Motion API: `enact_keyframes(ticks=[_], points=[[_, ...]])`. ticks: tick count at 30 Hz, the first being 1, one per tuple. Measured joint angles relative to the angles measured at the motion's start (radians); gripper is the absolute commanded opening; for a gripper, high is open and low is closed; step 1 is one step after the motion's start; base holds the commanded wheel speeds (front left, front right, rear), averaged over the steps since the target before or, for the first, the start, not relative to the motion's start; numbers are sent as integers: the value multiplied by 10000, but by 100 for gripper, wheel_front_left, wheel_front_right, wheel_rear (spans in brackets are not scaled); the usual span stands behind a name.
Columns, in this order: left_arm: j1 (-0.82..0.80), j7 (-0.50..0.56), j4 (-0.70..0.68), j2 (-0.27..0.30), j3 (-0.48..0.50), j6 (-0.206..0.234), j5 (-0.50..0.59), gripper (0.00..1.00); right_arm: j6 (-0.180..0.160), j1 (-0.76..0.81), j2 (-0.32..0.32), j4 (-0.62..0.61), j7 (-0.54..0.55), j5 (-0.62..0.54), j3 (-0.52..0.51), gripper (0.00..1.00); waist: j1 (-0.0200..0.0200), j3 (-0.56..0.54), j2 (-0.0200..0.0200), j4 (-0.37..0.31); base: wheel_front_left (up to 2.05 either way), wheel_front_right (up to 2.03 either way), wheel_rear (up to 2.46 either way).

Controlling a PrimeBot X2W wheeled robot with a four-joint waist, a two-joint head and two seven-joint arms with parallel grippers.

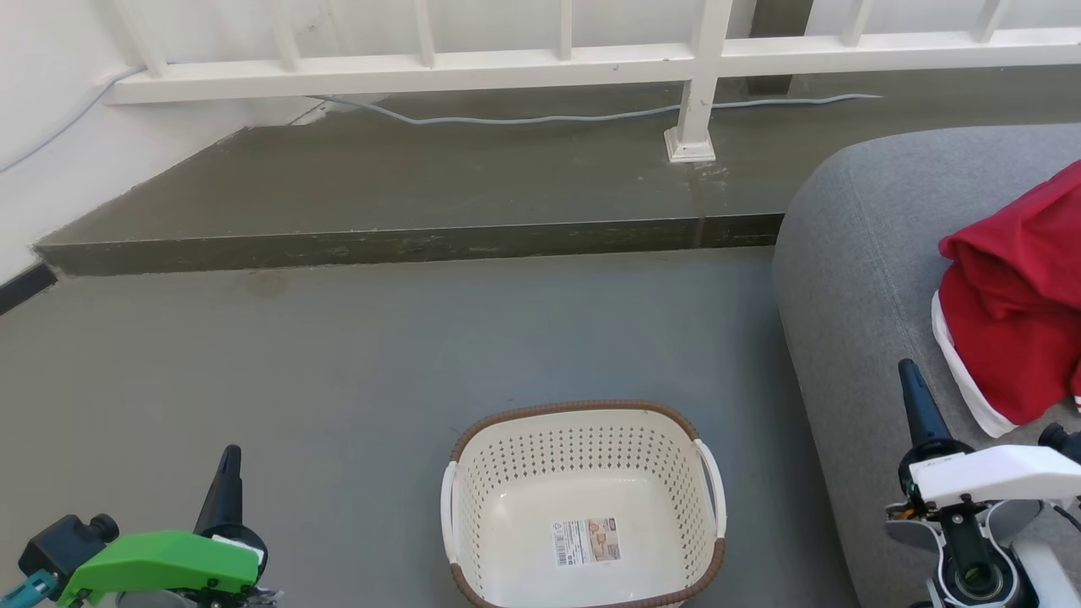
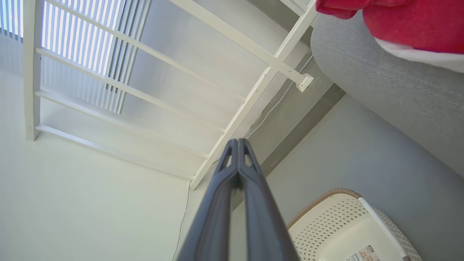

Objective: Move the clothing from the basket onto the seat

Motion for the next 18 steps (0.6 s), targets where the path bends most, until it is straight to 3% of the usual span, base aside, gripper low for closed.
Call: enact_keyframes(ticks=[18], points=[[-407, 518, 491, -65, 349, -489, -2476, 0, 418, -398, -2, 523, 502, 2702, -387, 0, 0, -1, 0, 18, 0, 0, 0]])
